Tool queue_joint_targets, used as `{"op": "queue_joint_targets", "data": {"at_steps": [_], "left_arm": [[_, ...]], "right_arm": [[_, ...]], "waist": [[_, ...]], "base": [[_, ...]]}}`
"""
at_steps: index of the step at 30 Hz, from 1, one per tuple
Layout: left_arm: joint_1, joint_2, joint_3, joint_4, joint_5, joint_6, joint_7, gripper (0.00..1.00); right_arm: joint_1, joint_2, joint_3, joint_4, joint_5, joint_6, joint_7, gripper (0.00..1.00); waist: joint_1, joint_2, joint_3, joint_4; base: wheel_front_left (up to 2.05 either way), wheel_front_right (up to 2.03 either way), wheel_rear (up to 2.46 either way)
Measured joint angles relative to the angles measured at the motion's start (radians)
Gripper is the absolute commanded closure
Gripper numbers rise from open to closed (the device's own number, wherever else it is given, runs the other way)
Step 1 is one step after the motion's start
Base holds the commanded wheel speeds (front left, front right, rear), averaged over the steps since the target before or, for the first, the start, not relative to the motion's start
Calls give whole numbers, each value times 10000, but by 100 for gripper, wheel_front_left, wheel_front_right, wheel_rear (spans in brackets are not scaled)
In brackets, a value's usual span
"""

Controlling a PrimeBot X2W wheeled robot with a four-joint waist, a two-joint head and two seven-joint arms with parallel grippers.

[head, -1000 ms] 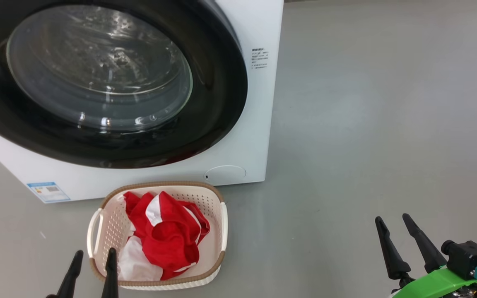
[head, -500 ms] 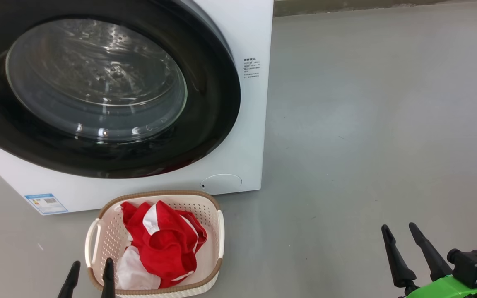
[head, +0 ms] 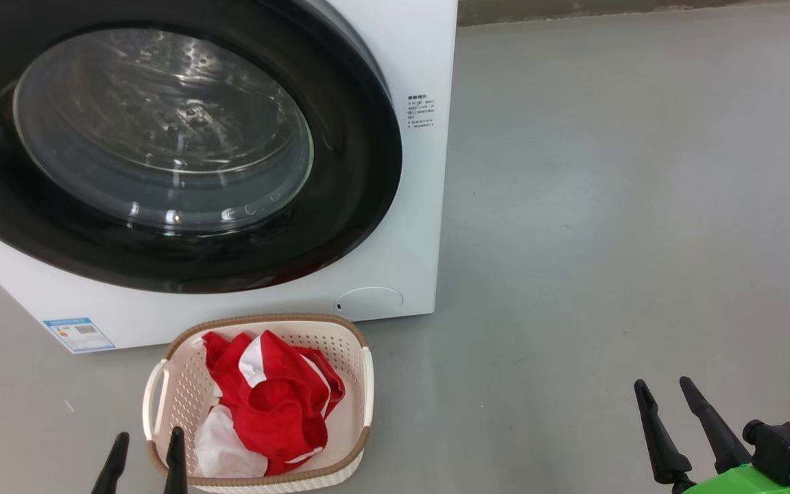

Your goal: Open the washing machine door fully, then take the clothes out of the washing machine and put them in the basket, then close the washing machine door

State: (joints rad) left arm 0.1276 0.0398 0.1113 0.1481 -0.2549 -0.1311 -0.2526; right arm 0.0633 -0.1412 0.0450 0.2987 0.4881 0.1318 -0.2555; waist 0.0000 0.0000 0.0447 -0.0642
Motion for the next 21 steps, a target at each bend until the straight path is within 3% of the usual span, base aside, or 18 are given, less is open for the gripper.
{"op": "queue_joint_targets", "data": {"at_steps": [10, 11, 21], "left_arm": [[-1, 0, 6, -2, -19, 0, 0, 0], [-3, -6, -2, 25, -31, 0, 4, 100], [-6, -280, -159, 1037, -186, 0, 140, 100]], "right_arm": [[-3, 36, 0, -2, -58, 0, 0, 0], [-3, 50, 6, 25, -56, 0, -2, 100], [3, 550, 69, 993, 94, 0, 61, 100]], "waist": [[0, 0, 72, 3], [0, 0, 84, 3], [0, 0, 81, 9]], "base": [[0, 0, 0], [0, 0, 0], [0, 0, 0]]}}
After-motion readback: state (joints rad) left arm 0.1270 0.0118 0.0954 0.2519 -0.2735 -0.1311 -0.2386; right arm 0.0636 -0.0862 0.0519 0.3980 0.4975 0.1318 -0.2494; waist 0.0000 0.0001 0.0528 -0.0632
